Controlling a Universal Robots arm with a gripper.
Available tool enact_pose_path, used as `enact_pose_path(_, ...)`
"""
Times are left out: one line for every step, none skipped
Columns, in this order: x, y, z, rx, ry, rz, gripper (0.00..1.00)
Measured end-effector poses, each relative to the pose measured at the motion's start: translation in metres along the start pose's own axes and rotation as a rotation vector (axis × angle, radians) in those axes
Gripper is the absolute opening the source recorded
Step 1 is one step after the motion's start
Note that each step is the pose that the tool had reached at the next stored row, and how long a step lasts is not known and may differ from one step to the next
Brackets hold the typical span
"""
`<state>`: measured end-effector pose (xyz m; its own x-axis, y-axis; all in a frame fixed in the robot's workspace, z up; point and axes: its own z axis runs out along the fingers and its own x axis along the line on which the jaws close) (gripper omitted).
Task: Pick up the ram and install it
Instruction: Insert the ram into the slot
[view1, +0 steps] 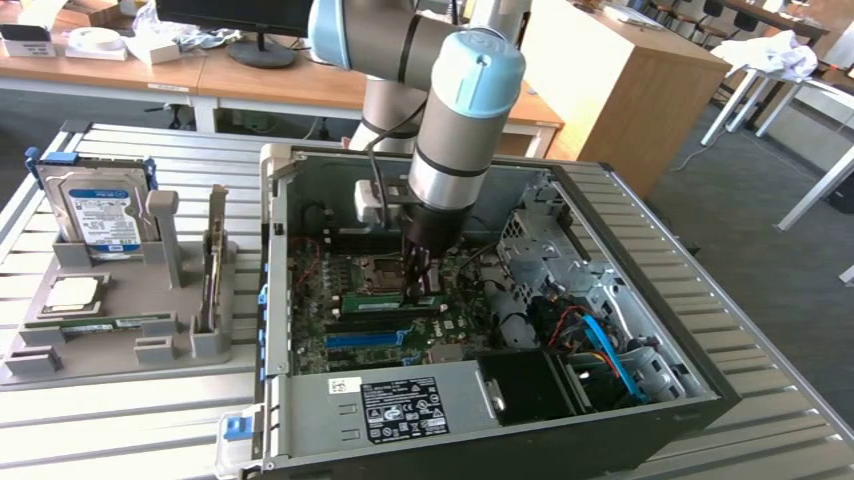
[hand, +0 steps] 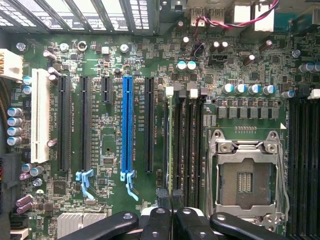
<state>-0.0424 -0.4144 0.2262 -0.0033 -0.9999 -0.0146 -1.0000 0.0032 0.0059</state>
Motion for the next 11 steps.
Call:
enact_pose_path(0.0, 0.0, 0.0002, 0.0, 0.0, 0.0, 0.12)
enact_pose_path(0.0, 0.0, 0.0004, 0.0, 0.0001, 0.0, 0.12)
enact_pose_path(0.0, 0.0, 0.0006, 0.0, 0.0, 0.0, 0.12)
enact_pose_path(0.0, 0.0, 0.0009, 0.0, 0.0, 0.0, 0.12)
enact_pose_path(0.0, 0.0, 0.0011, 0.0, 0.0, 0.0, 0.12)
enact_pose_path(0.0, 0.0, 0.0013, 0.0, 0.0, 0.0, 0.12)
enact_pose_path(0.0, 0.0, 0.0016, 0.0, 0.0, 0.0, 0.12)
enact_pose_path(0.0, 0.0, 0.0018, 0.0, 0.0, 0.0, 0.12)
enact_pose_path(0.0, 0.0, 0.0021, 0.0, 0.0, 0.0, 0.12)
enact_pose_path(0.0, 0.0, 0.0024, 0.0, 0.0, 0.0, 0.12)
enact_pose_path(0.0, 0.0, 0.0027, 0.0, -0.0001, 0.0, 0.12)
